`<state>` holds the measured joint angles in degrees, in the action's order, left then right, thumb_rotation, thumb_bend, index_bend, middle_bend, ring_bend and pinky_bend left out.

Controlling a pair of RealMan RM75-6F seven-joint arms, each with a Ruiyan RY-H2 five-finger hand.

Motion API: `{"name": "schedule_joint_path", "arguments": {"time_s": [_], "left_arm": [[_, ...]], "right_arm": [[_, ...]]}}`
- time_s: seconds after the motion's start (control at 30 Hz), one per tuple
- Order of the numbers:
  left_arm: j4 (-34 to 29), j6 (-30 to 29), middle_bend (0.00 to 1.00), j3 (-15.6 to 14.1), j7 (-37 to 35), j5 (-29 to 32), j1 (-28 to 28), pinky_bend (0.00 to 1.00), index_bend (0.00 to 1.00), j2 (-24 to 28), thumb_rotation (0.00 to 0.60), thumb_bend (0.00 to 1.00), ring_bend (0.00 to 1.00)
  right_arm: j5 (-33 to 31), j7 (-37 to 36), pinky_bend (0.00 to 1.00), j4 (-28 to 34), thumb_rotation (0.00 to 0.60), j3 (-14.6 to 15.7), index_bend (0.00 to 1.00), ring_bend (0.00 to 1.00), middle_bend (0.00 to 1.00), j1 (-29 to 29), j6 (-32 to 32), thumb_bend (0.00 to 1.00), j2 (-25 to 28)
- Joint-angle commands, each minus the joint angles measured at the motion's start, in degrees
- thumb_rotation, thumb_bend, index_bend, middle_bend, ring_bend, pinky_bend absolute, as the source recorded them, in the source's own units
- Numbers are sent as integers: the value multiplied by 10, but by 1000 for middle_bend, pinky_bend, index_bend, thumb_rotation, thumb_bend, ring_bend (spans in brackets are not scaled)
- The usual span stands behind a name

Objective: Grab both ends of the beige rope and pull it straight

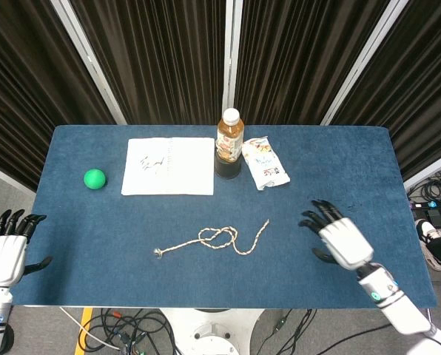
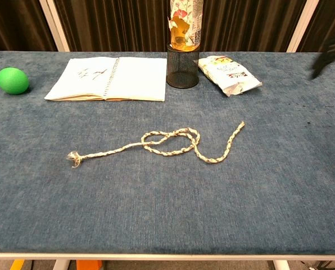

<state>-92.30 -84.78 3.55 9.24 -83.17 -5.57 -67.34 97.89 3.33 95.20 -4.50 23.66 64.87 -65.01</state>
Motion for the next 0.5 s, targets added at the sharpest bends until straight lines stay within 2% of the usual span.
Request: {"name": "schedule_joint_path", "arguments": {"time_s": [0.03, 0.23, 0.5], "left_arm": [[-2, 0, 223, 0, 1, 2, 1, 63, 217, 1, 600, 62, 89], [-5, 2, 223, 0, 2, 6, 1, 63, 218, 2, 600, 63, 89], [-4, 7, 223, 1, -3, 12, -1, 63, 218, 4, 600, 62, 90]], "right_arm": [[2, 11, 85, -24, 600, -16, 334, 29, 212, 65, -70, 190, -37], [-9, 19, 85, -80, 600, -18, 383, 29, 224, 117, -123, 189, -99], [-10, 22, 34, -172, 600, -3, 415, 29, 238, 149, -132, 214, -185]]}}
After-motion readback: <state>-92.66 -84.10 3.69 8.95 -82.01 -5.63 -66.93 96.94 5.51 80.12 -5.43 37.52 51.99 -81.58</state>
